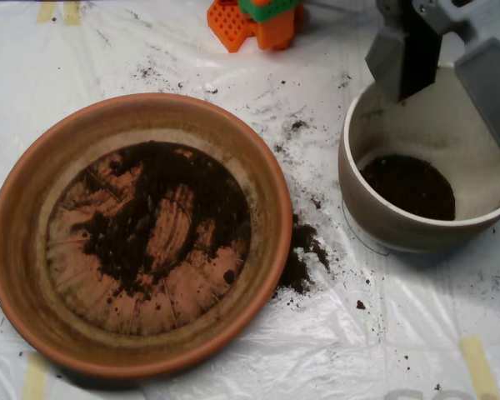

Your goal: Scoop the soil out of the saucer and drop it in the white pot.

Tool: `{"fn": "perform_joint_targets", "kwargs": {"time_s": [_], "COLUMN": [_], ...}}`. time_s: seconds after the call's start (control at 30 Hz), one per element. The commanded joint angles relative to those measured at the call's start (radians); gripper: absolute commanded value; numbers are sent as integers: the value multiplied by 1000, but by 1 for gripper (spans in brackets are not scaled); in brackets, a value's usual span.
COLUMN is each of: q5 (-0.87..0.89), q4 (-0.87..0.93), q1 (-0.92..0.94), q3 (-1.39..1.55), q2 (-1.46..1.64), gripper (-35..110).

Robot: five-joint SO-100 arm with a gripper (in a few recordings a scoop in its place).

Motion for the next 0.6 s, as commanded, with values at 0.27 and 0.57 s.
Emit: {"fn": "perform_joint_targets", "kwargs": {"time_s": [0.27,0.57], "q5": [84,25], "q4": [-44,-235], "q1": [224,630], "q3": [130,594], "q2": [206,371], "gripper": [42,45]}}
